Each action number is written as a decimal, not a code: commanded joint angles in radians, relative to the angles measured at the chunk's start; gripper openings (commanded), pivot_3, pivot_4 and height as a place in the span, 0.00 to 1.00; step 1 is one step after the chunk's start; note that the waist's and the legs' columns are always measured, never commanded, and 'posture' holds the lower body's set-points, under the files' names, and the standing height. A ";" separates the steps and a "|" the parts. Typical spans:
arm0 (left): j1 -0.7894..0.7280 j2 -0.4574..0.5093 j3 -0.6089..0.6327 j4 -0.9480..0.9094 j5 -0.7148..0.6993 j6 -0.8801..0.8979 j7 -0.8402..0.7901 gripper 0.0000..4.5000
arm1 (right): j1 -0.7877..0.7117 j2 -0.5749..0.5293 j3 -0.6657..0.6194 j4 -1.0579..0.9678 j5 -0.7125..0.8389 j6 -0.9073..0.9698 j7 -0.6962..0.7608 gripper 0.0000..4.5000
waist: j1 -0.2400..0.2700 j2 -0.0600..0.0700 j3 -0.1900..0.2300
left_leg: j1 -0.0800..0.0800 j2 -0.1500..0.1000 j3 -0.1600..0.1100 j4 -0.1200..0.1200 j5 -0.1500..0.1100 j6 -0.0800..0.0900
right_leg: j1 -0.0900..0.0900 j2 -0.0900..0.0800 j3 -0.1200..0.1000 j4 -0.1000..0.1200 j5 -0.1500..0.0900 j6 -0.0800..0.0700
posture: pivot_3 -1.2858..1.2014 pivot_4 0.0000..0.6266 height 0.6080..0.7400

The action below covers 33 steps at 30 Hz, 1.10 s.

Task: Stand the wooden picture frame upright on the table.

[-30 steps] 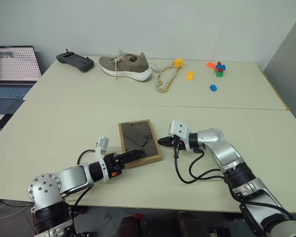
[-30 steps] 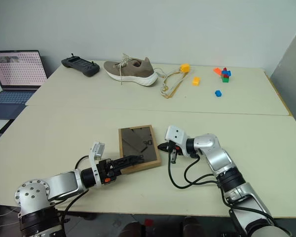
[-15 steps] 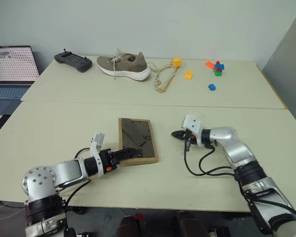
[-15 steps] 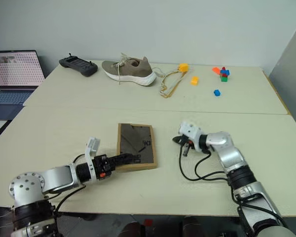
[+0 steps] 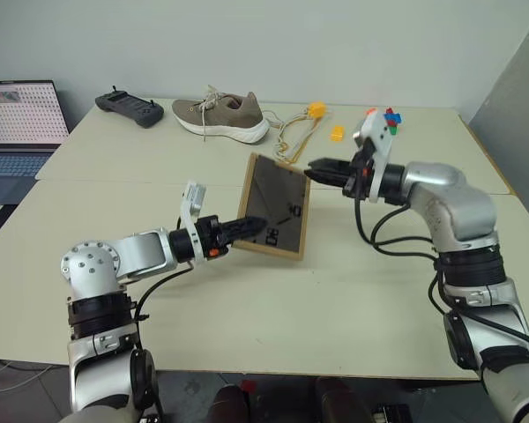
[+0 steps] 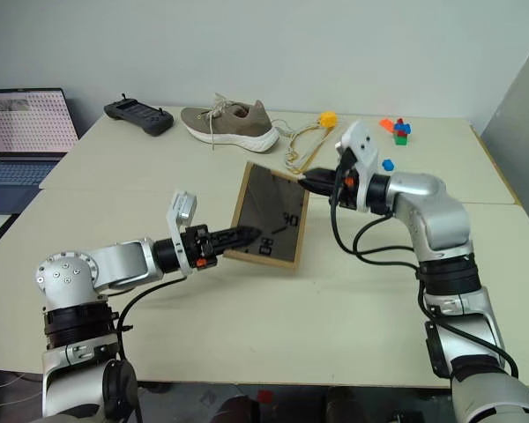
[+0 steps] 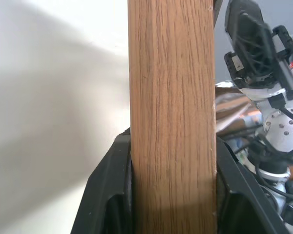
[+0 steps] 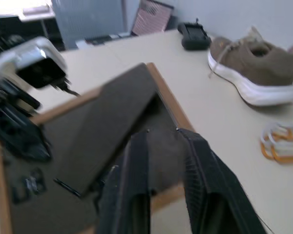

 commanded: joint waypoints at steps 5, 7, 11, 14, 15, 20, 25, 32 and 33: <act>-0.073 0.014 -0.048 -0.048 0.040 -0.124 -0.159 0.29 | -0.066 0.040 -0.024 -0.035 0.112 0.123 -0.046 0.66 | 0.000 0.000 0.000 | 0.000 0.000 0.000 0.000 0.000 0.000 | 0.000 0.000 0.000 0.000 0.000 0.000 | 0.52 0.24 1.00; -0.075 0.010 -0.058 -0.053 0.046 -0.138 -0.176 0.29 | -0.072 0.049 -0.013 -0.035 0.112 0.118 -0.054 0.74 | 0.000 0.000 0.000 | 0.000 0.000 0.000 0.000 0.000 0.001 | 0.000 0.000 0.000 0.000 0.000 0.000 | 0.52 0.24 1.00; -0.065 0.006 -0.078 -0.068 0.055 -0.153 -0.204 0.29 | -0.077 0.087 0.035 -0.030 0.068 0.065 -0.095 0.91 | -0.006 0.000 0.000 | 0.000 0.000 0.001 0.000 -0.001 0.001 | 0.000 0.000 0.000 0.000 0.000 0.000 | 0.52 0.24 1.00; -0.053 0.008 -0.086 -0.068 0.065 -0.158 -0.216 0.29 | -0.076 0.111 0.039 -0.047 0.084 0.065 -0.110 0.95 | -0.010 0.000 0.000 | 0.000 0.000 0.000 0.000 -0.001 0.001 | -0.001 0.000 0.000 0.000 0.000 0.000 | 0.52 0.24 1.00; -0.050 0.011 -0.089 -0.066 0.071 -0.162 -0.220 0.29 | -0.076 0.113 0.038 -0.057 0.093 0.070 -0.107 0.95 | -0.011 0.000 0.000 | 0.000 0.000 0.000 0.000 -0.001 0.001 | -0.001 0.000 0.000 0.000 0.000 0.000 | 0.52 0.24 1.00; -0.033 0.011 -0.078 -0.052 0.080 -0.171 -0.223 0.29 | -0.047 0.076 -0.023 -0.184 0.250 0.192 -0.042 0.95 | -0.009 0.000 0.000 | -0.001 0.000 0.000 0.000 -0.001 0.001 | -0.001 0.000 0.000 -0.001 0.000 0.000 | 0.52 0.24 1.00; -0.021 0.019 -0.061 -0.026 0.065 -0.155 -0.221 0.29 | 0.029 -0.018 -0.059 -0.248 0.332 0.272 -0.008 0.95 | -0.007 0.000 0.000 | -0.002 0.000 -0.001 0.000 -0.002 0.003 | 0.000 0.000 -0.002 -0.002 0.000 0.000 | 0.52 0.24 1.00; -0.019 0.025 -0.039 0.026 -0.027 -0.040 -0.168 0.29 | 0.124 -0.112 -0.070 -0.241 0.202 0.102 -0.066 0.95 | -0.011 0.000 0.000 | -0.001 0.000 -0.001 -0.001 -0.002 0.004 | 0.000 0.001 -0.001 -0.003 0.000 0.000 | 0.52 0.24 1.00; -0.024 0.024 -0.033 0.049 -0.054 -0.016 -0.149 0.29 | 0.147 -0.134 -0.065 -0.245 0.160 0.035 -0.065 0.95 | -0.011 0.000 0.000 | -0.001 0.000 -0.001 -0.001 -0.002 0.004 | 0.000 0.001 -0.001 -0.003 0.000 0.000 | 0.52 0.24 1.00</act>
